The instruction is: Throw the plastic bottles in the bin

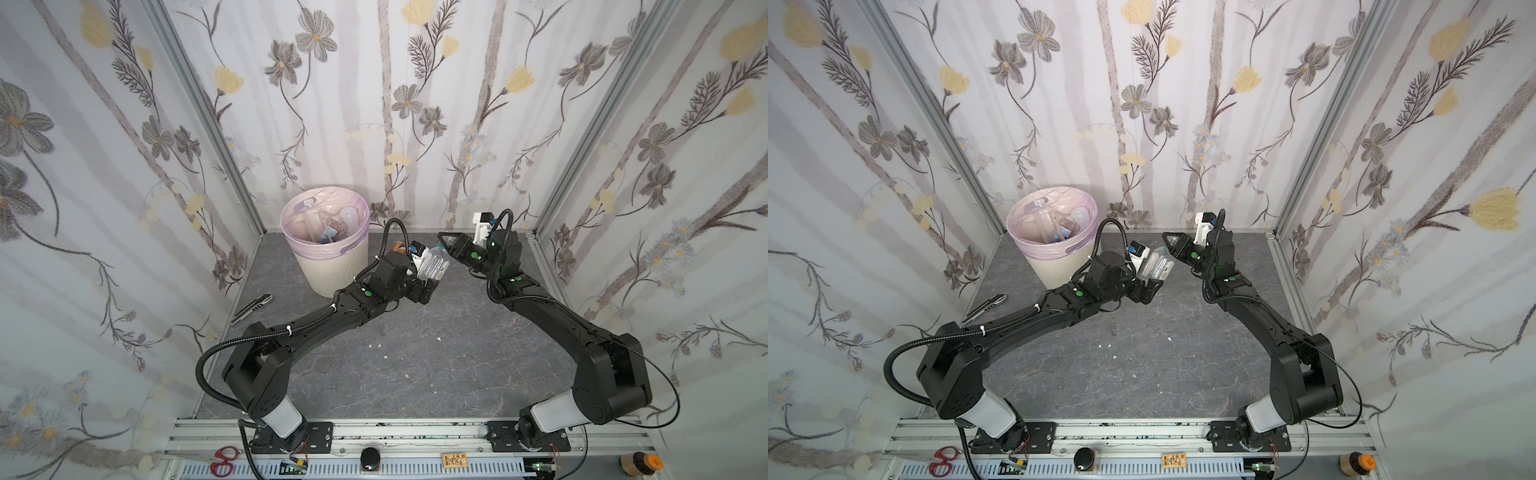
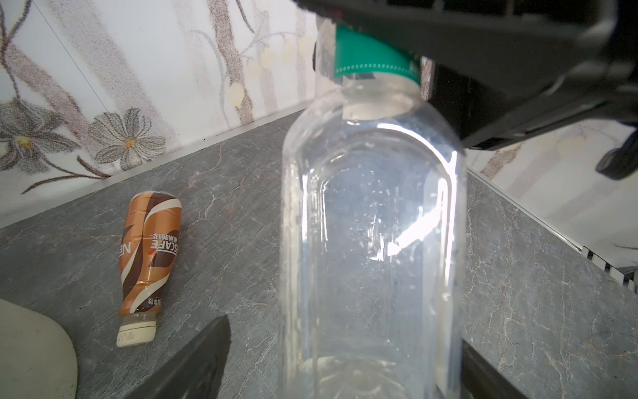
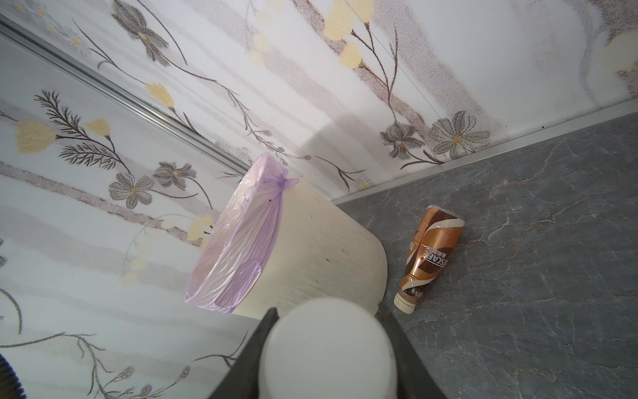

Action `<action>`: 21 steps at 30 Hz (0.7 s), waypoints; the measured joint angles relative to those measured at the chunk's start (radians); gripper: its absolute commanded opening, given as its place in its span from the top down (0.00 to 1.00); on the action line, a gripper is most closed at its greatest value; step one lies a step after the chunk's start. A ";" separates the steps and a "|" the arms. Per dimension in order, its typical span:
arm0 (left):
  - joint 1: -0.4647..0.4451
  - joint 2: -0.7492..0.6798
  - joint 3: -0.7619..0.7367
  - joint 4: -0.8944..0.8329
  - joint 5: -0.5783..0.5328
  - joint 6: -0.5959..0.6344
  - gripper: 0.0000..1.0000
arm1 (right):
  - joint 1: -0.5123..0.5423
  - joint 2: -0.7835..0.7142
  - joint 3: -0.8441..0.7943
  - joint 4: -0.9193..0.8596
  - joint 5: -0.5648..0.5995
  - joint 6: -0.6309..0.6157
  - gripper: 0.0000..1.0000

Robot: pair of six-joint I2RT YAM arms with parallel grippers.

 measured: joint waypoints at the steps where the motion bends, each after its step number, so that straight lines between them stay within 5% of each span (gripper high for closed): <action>1: 0.000 -0.002 -0.001 0.000 -0.003 0.000 0.06 | 0.000 -0.001 0.000 0.000 0.000 0.000 0.67; 21: 0.019 -0.043 0.007 -0.025 -0.026 0.000 0.00 | -0.002 0.029 0.064 0.002 0.028 0.000 0.69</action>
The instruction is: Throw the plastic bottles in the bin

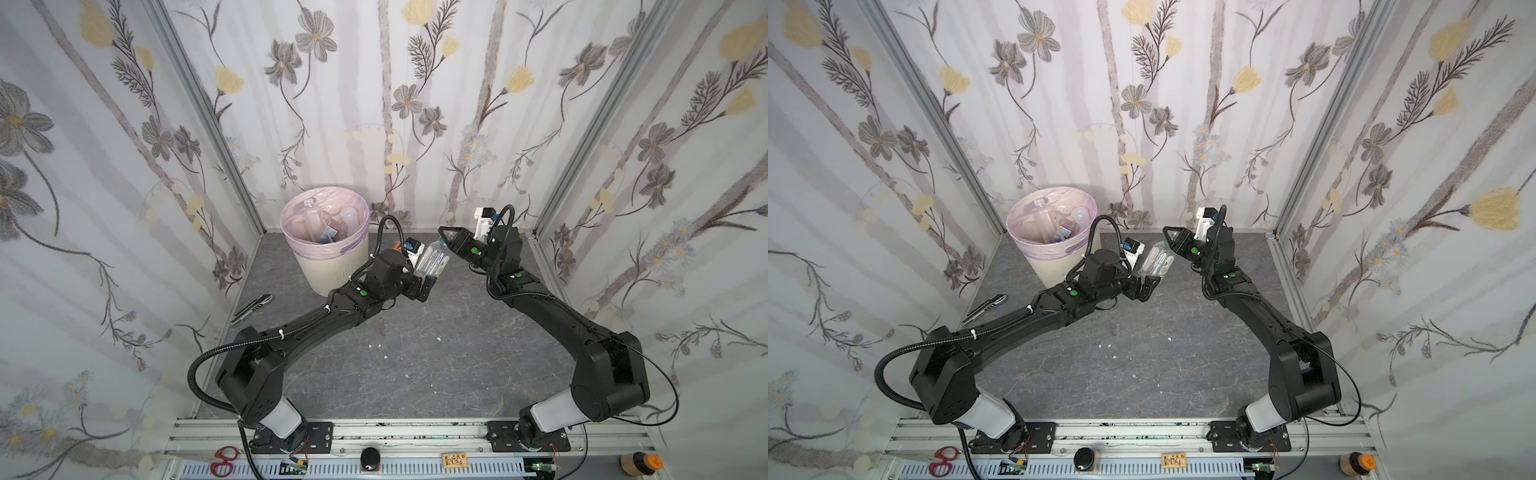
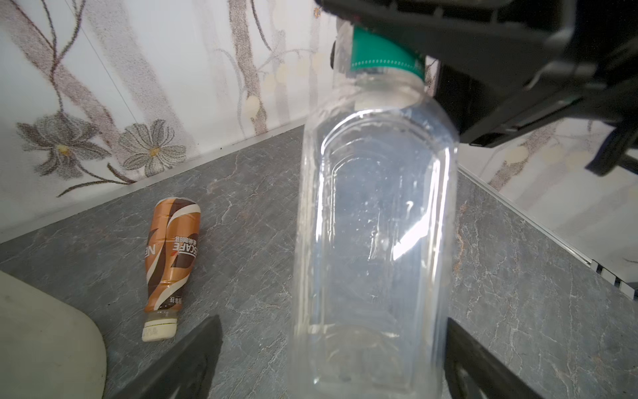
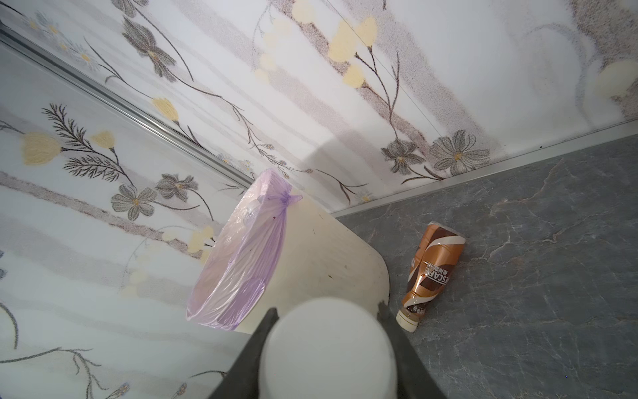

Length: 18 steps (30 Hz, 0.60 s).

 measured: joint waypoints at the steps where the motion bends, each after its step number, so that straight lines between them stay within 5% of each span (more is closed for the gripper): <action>1: 0.004 -0.004 0.008 -0.010 -0.004 0.000 0.00 | 0.000 0.011 0.020 0.000 0.002 0.000 0.69; 9: 0.064 -0.061 0.114 -0.095 -0.021 0.000 0.00 | 0.000 0.098 0.206 0.010 0.025 0.019 0.69; 18: 0.239 -0.125 0.246 -0.155 0.032 -0.088 0.00 | 0.001 0.133 0.399 0.072 0.082 0.029 0.68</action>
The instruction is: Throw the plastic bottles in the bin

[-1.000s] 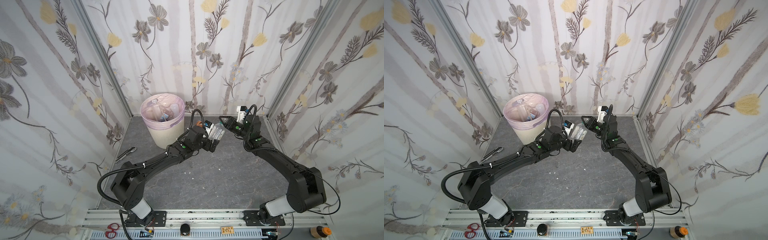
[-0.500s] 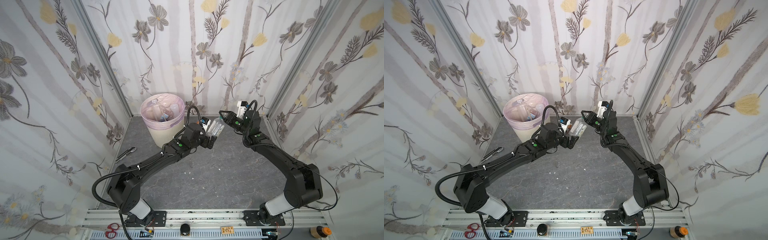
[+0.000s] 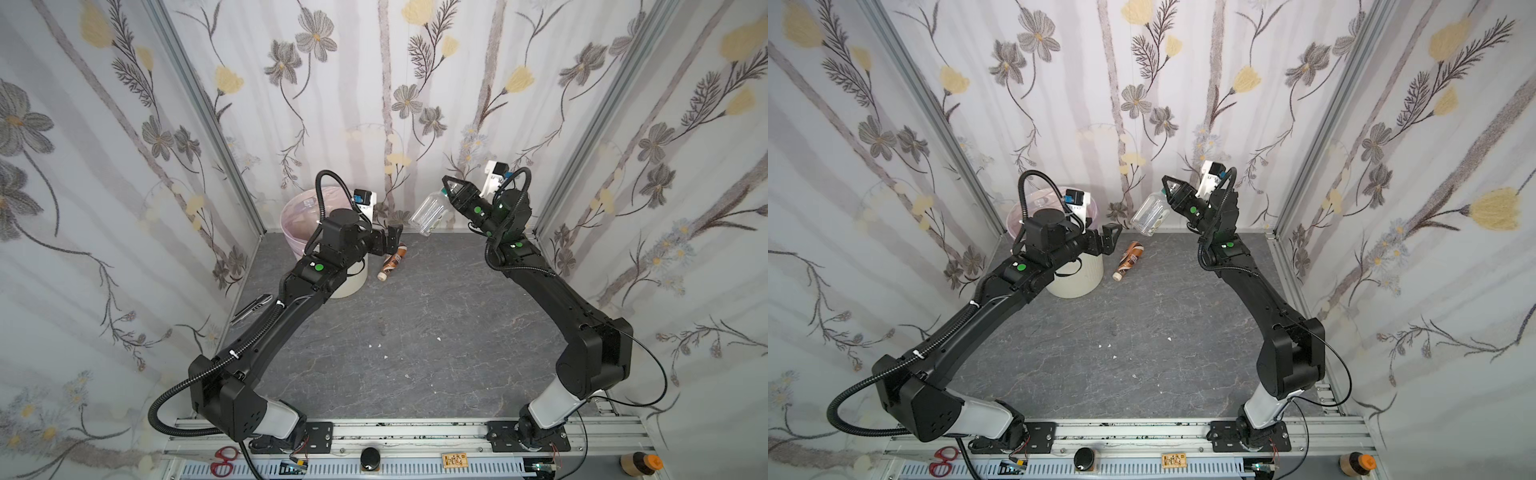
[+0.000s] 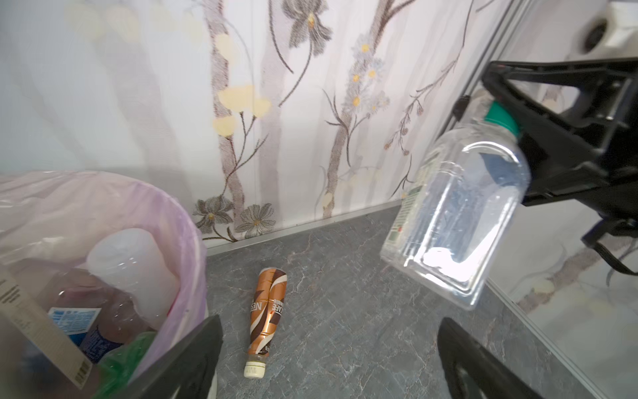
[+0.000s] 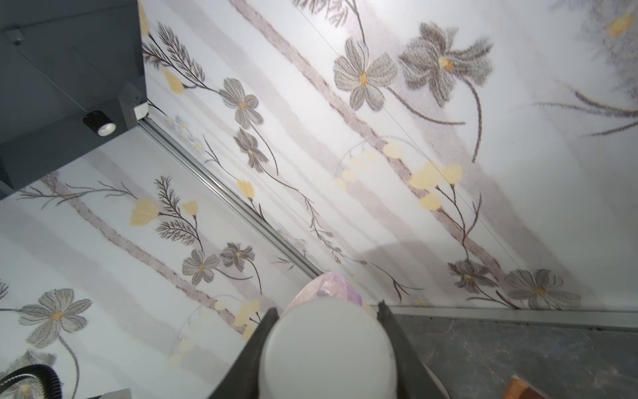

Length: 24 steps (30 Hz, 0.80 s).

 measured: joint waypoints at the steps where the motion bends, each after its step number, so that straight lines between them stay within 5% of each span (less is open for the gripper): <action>1: 0.013 -0.003 0.014 -0.007 0.011 -0.013 0.00 | 0.000 -0.001 0.015 0.025 0.015 0.000 0.68; 15: 0.273 -0.161 0.054 -0.029 0.158 -0.195 0.00 | 0.003 -0.011 0.231 0.298 0.291 -0.030 0.67; 24: 0.358 -0.255 -0.045 -0.030 0.161 -0.298 0.00 | 0.093 0.254 0.532 0.311 0.390 -0.026 0.65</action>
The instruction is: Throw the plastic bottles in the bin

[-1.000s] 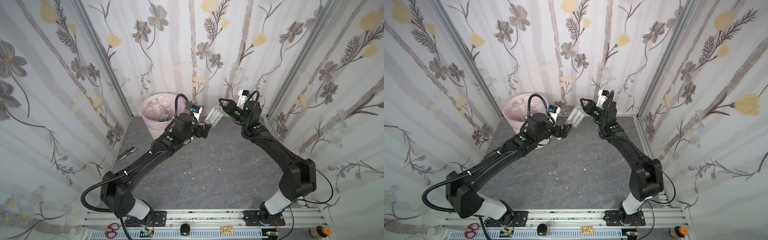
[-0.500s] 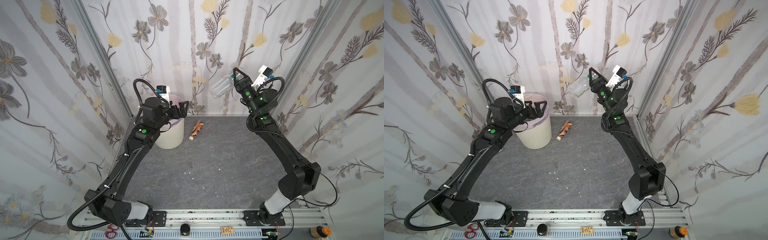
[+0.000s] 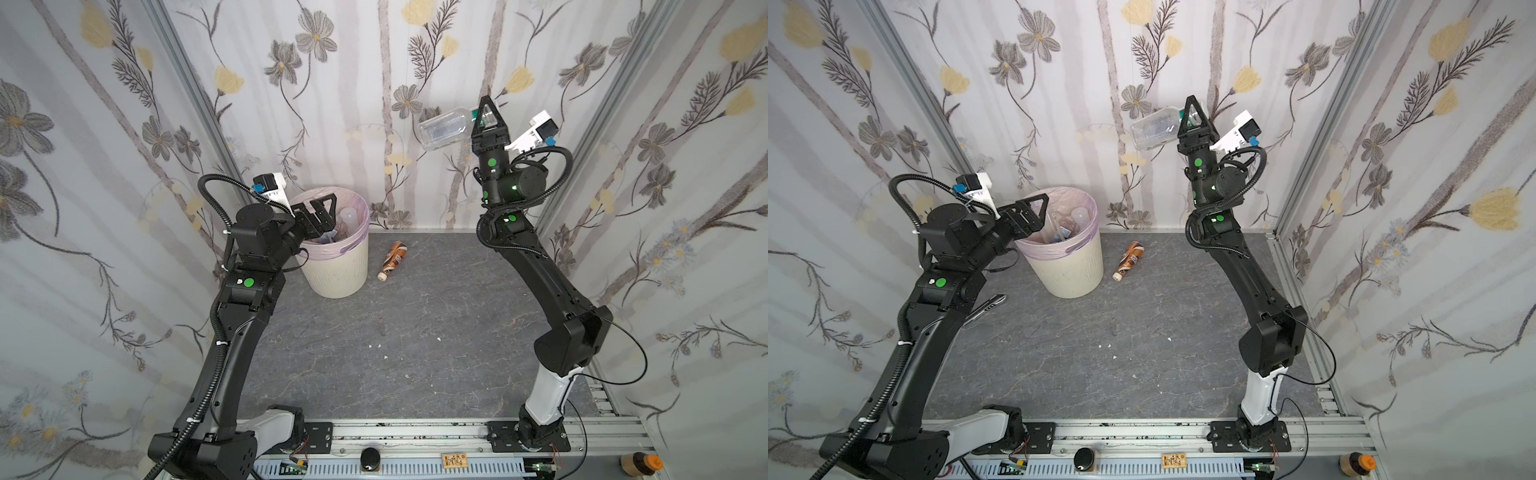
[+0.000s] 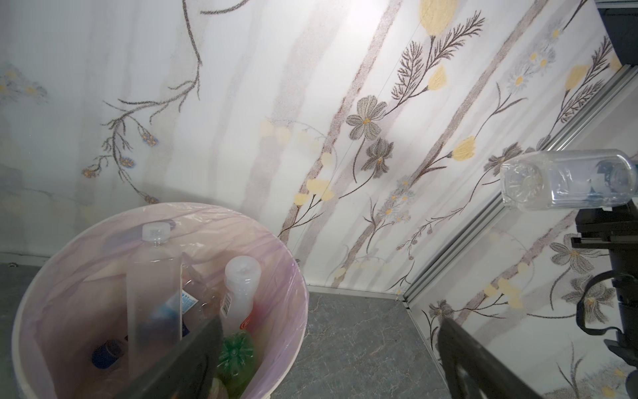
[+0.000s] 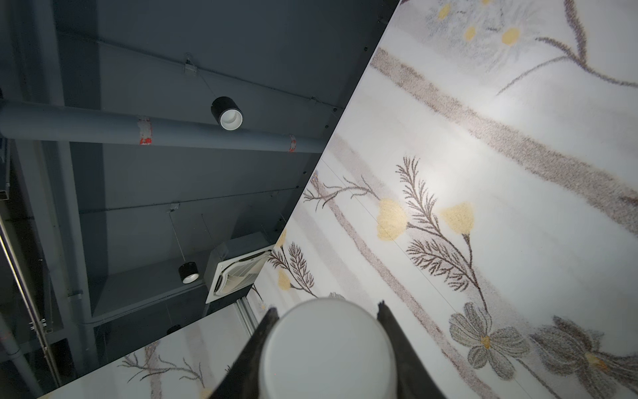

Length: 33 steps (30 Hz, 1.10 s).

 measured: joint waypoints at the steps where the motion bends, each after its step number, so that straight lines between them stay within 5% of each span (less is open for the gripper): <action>1: 0.004 -0.006 -0.014 -0.002 0.000 -0.006 0.00 | 0.022 0.053 0.064 -0.016 0.003 -0.001 0.65; 3: 0.012 -0.019 -0.037 -0.008 0.003 -0.017 0.00 | 0.068 0.166 0.196 -0.046 0.000 0.000 0.59; 6: 0.022 -0.034 -0.056 -0.008 0.002 -0.024 0.00 | 0.155 0.368 0.393 -0.126 -0.014 0.005 0.32; 10: 0.025 -0.039 -0.064 -0.009 -0.001 -0.026 0.00 | 0.232 0.504 0.431 -0.248 -0.058 0.016 0.01; 33: -0.007 -0.034 -0.077 -0.007 -0.003 -0.028 0.00 | 0.138 0.307 0.433 -0.489 -0.124 -0.071 0.00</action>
